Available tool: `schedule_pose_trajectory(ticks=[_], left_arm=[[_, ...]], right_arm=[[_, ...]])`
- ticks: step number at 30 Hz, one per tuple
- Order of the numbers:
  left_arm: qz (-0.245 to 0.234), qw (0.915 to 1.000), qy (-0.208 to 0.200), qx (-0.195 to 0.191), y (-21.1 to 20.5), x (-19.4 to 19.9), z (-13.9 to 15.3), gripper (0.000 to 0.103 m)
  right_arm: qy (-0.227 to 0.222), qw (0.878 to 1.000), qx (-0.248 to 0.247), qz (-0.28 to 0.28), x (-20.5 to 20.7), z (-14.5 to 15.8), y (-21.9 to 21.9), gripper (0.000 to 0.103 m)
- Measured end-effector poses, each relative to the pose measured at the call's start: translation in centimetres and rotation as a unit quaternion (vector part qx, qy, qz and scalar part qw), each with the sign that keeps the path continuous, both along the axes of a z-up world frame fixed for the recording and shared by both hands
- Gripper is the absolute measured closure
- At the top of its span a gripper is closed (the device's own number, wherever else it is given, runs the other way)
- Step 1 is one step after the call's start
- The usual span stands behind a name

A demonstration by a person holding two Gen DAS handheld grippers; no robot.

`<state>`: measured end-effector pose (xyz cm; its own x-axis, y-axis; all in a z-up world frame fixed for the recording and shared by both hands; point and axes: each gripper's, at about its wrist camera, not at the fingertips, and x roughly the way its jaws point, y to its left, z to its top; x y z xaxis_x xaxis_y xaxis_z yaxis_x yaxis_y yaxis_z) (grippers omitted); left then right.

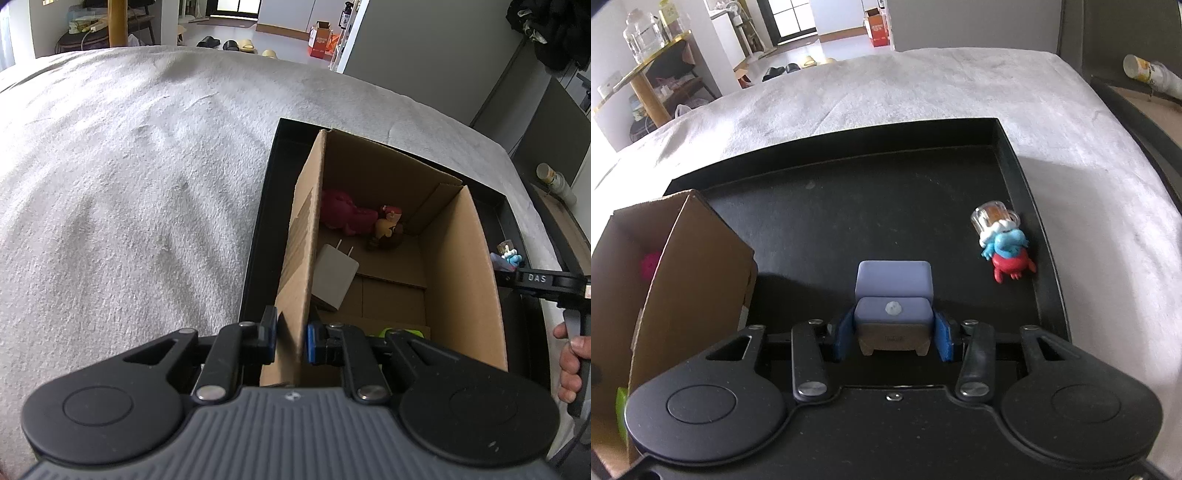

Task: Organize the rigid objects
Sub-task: 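Close the right tool on the lavender block and lift it, then carry the lavender block into the box and open the right tool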

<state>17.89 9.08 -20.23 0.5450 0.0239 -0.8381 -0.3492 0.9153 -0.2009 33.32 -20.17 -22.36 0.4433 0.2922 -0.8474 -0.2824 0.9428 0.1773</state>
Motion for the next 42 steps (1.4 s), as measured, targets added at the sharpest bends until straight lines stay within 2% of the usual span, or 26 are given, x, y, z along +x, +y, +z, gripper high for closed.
schedule_pose_trajectory(ticks=[9,24,34,42], left_arm=[[0.0,1.0,-0.004,-0.001,0.0,-0.3,0.3,0.089],[-0.001,1.0,-0.007,0.002,-0.1,-0.6,0.6,0.09],[-0.004,0.9999,-0.015,0.002,-0.1,-1.1,0.7,0.091],[-0.005,0.9997,-0.023,-0.013,0.3,-1.3,0.8,0.09]], right_arm=[[0.008,1.0,0.014,0.002,-1.0,1.8,-0.4,0.06],[-0.009,0.999,0.011,0.034,-3.6,4.3,0.5,0.06],[-0.01,0.998,0.022,0.053,-4.5,8.0,1.2,0.06],[-0.018,0.997,0.004,0.081,-5.4,10.0,3.3,0.059]])
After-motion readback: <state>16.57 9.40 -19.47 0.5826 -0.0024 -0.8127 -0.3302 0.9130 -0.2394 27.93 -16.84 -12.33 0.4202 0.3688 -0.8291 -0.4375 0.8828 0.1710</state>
